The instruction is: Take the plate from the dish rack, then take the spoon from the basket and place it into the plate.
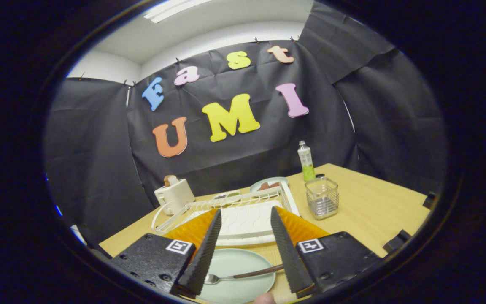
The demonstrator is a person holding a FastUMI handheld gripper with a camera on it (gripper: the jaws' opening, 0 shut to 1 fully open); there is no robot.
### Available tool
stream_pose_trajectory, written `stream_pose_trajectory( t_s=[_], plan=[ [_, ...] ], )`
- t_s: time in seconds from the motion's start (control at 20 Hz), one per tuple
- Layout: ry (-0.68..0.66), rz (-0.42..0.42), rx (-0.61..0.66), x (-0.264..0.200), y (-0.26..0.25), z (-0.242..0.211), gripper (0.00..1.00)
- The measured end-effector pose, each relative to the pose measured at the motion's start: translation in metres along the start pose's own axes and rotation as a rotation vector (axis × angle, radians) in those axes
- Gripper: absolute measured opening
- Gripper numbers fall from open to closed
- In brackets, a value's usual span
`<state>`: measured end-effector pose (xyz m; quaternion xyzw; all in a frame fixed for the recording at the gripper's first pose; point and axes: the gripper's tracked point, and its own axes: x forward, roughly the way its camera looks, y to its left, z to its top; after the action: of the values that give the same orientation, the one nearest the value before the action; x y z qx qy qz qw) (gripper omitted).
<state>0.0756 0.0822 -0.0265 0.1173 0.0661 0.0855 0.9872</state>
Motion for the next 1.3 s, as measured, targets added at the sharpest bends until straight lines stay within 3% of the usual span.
stream_pose_trajectory(
  t_s=[0.1,0.25,0.4,0.7,1.3],
  plan=[
    [-0.033,-0.007,-0.049,-0.011,-0.001,0.015,0.94],
    [-0.069,-0.034,-0.134,-0.030,-0.002,0.034,1.00],
    [-0.094,-0.023,-0.170,-0.047,0.006,0.048,1.00],
    [-0.082,0.031,-0.192,-0.058,0.026,0.029,1.00],
    [-0.170,0.002,-0.182,-0.068,0.061,0.020,1.00]
  ],
)
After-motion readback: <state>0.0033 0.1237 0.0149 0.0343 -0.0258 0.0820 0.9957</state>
